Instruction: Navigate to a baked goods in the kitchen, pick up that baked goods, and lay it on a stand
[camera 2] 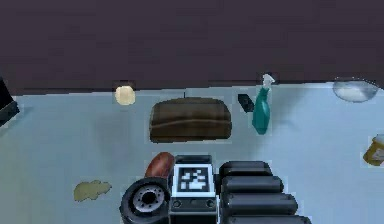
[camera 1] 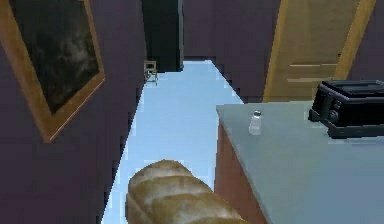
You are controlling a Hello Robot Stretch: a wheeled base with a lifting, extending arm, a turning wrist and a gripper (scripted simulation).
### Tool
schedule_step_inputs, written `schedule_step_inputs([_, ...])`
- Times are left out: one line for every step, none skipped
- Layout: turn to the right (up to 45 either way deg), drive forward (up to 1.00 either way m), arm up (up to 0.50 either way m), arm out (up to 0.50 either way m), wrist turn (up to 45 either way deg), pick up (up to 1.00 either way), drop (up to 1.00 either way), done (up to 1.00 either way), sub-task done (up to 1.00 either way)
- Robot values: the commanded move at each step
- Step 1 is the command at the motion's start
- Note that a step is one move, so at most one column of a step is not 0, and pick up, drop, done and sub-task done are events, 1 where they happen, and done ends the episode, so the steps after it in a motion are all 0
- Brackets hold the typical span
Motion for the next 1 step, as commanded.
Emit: schedule_step_inputs([-3.0, 0.0, 0.0, 0.0, 0.0, 0.0, 0.0, 0.0, 0.0])
